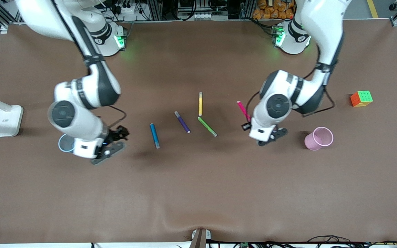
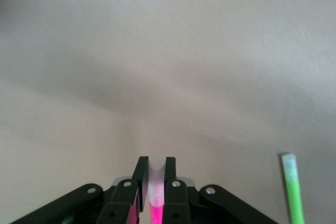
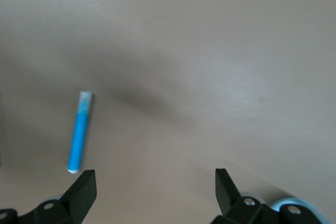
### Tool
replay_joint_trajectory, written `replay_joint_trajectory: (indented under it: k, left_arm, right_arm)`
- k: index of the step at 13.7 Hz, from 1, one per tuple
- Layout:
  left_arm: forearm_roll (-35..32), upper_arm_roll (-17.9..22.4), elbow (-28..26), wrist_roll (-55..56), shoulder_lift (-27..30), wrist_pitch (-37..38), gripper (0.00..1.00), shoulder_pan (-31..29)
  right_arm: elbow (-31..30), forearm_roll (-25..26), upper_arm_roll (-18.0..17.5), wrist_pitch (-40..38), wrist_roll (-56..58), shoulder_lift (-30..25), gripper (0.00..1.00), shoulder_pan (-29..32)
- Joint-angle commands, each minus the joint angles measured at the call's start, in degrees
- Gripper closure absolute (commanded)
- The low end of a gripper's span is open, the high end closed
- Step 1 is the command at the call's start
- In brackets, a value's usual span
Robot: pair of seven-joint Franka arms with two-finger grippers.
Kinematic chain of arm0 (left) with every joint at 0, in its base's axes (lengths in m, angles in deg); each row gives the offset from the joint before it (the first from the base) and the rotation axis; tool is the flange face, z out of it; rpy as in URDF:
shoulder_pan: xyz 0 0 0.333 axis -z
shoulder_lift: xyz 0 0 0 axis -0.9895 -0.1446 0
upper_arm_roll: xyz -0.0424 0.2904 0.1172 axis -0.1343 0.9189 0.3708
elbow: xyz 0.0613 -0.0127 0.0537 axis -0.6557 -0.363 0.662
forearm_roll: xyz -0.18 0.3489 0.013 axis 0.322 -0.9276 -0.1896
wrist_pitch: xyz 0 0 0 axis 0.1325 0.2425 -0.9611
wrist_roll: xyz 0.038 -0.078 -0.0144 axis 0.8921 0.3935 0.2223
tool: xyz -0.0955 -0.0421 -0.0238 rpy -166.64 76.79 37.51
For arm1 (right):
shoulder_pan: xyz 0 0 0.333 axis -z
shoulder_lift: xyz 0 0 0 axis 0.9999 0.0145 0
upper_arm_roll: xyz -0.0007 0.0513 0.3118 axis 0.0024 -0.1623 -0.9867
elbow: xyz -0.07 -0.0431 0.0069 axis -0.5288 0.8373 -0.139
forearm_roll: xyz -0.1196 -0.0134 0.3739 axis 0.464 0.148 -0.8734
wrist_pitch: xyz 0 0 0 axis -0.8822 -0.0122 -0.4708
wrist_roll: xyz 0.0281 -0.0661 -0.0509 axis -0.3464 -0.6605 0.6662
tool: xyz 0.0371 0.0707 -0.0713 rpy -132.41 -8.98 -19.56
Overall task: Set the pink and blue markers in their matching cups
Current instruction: 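Lift the pink marker with the left gripper while the right gripper grasps the blue marker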
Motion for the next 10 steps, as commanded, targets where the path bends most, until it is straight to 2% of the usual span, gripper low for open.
replay_joint_trajectory:
  k: [1, 3, 5, 8, 10]
  left_arm:
    - [-5.1, -0.2, 0.5, -1.9, 2.1, 2.0, 1.00, -2.2]
    - [-9.4, -0.2, 1.3, -4.0, 3.2, 2.7, 1.00, -4.2]
    - [-11.0, -0.2, 3.1, -8.6, 3.2, 6.1, 1.00, -6.4]
    - [-15.0, -0.2, 3.8, -15.7, 4.3, 6.5, 1.00, -10.8]
    - [-20.3, -0.2, 4.6, -17.2, 4.3, 6.4, 1.00, -12.0]
  right_arm:
    - [0.5, 0.8, 0.7, 4.1, -9.4, 4.5, 0.00, -4.8]
    - [0.5, 2.4, 0.7, 9.4, -11.9, 7.9, 0.00, -6.5]
    - [0.5, 2.6, 0.7, 12.5, -14.7, 10.2, 0.00, -7.7]
    - [0.4, 2.7, 0.7, 14.4, -15.7, 12.2, 0.00, -8.6]
    - [0.3, 2.7, 0.7, 15.8, -15.8, 13.1, 0.00, -8.8]
